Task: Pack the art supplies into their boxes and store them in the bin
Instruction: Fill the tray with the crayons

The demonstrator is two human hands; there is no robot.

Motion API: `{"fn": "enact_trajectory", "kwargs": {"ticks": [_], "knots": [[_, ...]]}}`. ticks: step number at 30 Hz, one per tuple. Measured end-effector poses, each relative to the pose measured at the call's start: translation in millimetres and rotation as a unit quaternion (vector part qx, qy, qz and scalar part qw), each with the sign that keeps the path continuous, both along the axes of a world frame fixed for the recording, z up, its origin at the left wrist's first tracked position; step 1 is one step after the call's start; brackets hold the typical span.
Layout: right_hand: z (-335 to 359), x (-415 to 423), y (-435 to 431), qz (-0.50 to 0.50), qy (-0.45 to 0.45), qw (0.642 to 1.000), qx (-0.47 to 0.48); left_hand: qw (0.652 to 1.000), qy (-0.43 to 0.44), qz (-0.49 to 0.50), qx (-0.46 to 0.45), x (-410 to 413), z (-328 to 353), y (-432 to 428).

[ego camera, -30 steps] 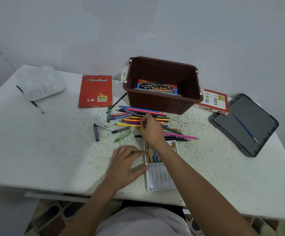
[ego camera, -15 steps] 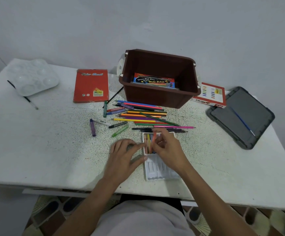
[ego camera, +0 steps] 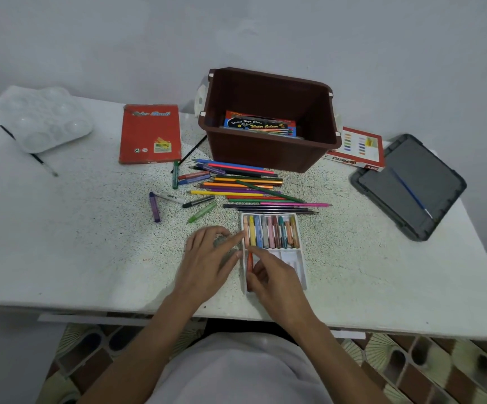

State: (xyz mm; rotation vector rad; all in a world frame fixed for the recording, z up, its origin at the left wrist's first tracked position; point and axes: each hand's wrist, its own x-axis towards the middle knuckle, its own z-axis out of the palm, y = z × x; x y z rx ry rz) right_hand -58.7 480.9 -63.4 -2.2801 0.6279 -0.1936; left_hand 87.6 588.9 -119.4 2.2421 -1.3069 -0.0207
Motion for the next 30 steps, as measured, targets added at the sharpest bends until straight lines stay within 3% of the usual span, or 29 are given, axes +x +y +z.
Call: {"fn": "enact_trajectory", "kwargs": {"ticks": [11,17,23,30], "knots": [[-27,-15,9,0.048,-0.076,0.982,-0.163,1.000,-0.005,-0.005,0.001,-1,0,1],[-18,-20,7,0.041,-0.071,0.970,-0.227,1.000,-0.022,-0.004,-0.001,-2,0,2],[-25,-23,1,0.054,-0.077,0.974,-0.206,0.989,-0.059,0.132,-0.038,-4,3,-2],[-26,-23,1,0.045,-0.076,0.985,-0.148,0.973,-0.042,0.225,0.006,24,8,-3]]}}
